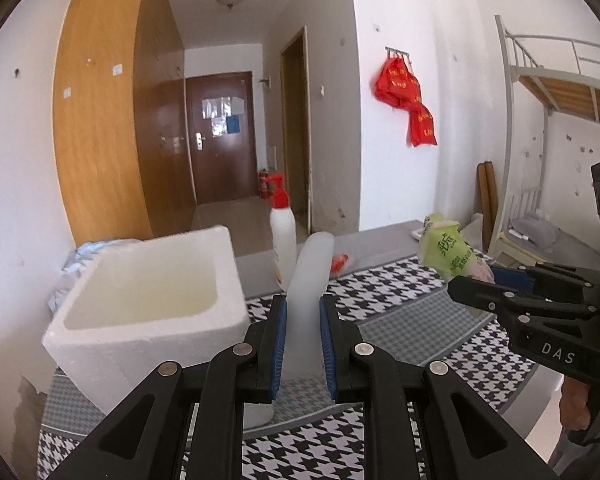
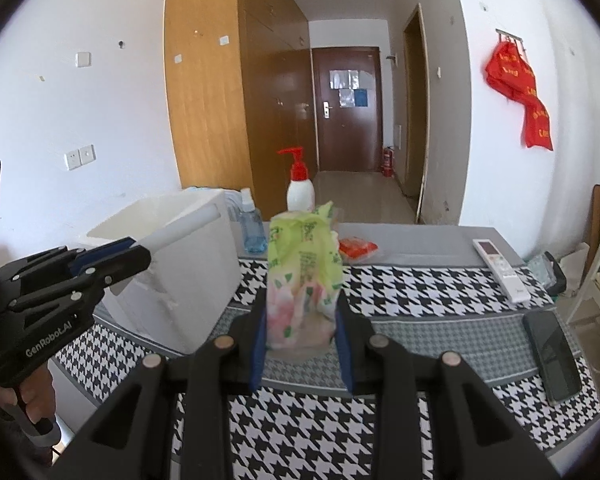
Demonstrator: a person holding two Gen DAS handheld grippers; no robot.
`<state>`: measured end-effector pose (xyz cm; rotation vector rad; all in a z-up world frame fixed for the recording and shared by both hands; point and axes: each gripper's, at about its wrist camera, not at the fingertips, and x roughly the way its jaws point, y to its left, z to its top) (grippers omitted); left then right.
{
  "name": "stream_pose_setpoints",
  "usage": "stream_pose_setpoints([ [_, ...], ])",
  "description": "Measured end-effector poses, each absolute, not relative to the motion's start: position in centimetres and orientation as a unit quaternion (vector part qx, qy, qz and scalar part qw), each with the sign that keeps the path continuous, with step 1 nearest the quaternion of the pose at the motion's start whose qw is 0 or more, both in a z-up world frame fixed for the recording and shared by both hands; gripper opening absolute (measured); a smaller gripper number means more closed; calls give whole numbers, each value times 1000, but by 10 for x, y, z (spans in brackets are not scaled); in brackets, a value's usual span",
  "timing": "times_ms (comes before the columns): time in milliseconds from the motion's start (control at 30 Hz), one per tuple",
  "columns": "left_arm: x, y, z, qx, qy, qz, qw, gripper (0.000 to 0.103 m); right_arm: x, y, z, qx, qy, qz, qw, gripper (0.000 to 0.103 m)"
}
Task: Organize soft objects
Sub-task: 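Carry the foam stick and wipes pack over the foam box with both grippers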
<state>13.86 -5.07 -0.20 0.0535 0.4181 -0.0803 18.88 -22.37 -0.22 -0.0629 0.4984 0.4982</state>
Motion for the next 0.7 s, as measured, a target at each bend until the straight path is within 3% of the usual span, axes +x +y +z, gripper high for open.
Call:
stream_pose_setpoints([
  [700,115,-21,26,14,160,13,987,18,188,-198,22,-21,210,301,930,34],
])
